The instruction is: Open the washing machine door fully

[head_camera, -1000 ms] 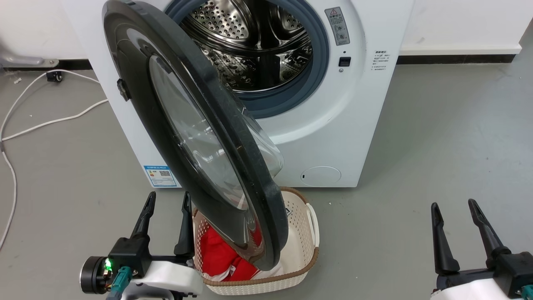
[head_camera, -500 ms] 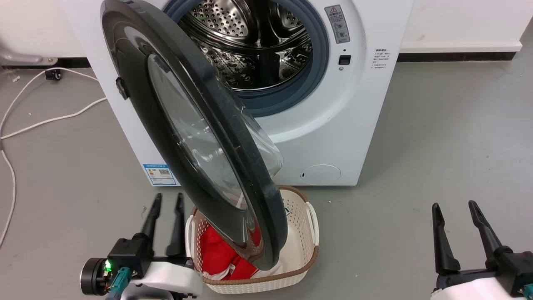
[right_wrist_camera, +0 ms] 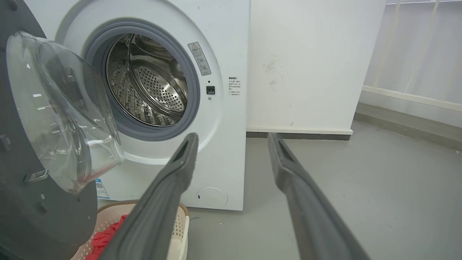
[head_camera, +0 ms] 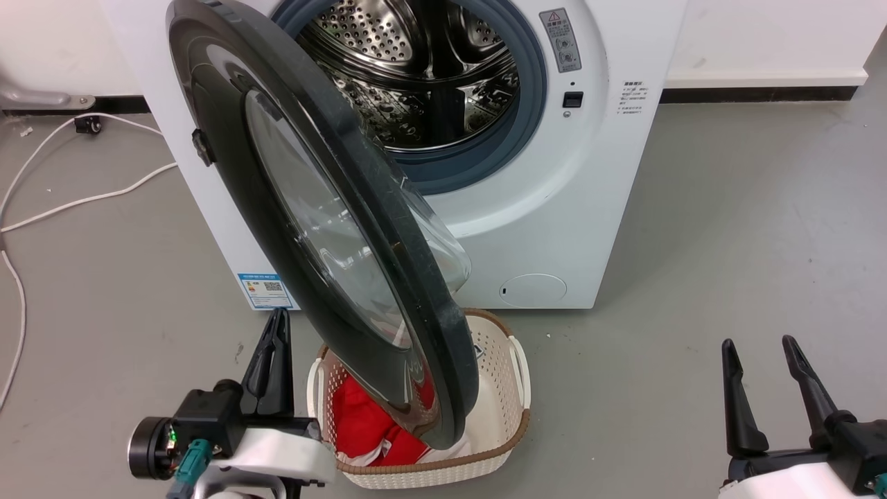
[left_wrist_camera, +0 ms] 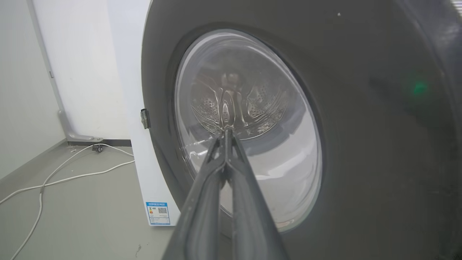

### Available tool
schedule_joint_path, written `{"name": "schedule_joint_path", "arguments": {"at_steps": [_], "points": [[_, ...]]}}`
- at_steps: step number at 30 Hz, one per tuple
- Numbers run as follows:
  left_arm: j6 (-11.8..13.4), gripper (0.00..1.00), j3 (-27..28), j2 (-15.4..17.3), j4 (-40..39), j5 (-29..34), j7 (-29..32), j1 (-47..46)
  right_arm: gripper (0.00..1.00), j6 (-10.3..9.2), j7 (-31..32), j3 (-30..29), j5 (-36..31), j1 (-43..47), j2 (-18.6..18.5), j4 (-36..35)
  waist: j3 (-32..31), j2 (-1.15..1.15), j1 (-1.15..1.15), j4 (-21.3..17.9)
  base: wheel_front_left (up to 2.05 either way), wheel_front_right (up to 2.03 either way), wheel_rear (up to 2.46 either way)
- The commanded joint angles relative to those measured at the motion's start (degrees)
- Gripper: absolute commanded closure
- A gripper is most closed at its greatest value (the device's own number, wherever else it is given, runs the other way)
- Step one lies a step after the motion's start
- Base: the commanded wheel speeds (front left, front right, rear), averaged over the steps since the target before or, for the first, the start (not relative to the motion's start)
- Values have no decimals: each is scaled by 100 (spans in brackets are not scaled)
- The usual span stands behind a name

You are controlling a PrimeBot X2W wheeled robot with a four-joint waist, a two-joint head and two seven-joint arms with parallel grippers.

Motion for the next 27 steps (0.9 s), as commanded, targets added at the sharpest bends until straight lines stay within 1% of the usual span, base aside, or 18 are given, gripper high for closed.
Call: {"name": "schedule_joint_path", "arguments": {"at_steps": [1, 8, 17, 22, 25, 27], "points": [[-13, 100, 17, -1, -62, 28, -15, -84, 0, -4, -16, -11, 27, -17, 21, 7, -1, 0, 0, 2, 0, 0, 0], [46, 100, 108, -1, -882, 118, -14, -290, 0, -4, -30, -29, 26, -44, 22, 35, 4, 0, 0, 16, 0, 0, 0], [110, 100, 47, 3, -2516, 405, -14, -585, 0, -3, -52, -37, 19, -73, 22, 81, -13, 0, 0, 6, 0, 0, 0], [-29, 100, -284, 2, -3218, 445, -14, -675, 0, -4, -61, -33, 14, -53, 21, 99, -39, 0, 0, -13, 0, 0, 0], [-130, 100, -636, 2, -3428, 415, -14, -688, 0, -4, -55, -47, 25, -25, 21, 101, -44, 0, 0, -12, 0, 0, 0], [-203, 100, -888, 2, -3429, 364, -14, -669, 0, -4, -45, -51, 37, -17, 21, 100, -44, 0, 0, -12, 0, 0, 0]]}}
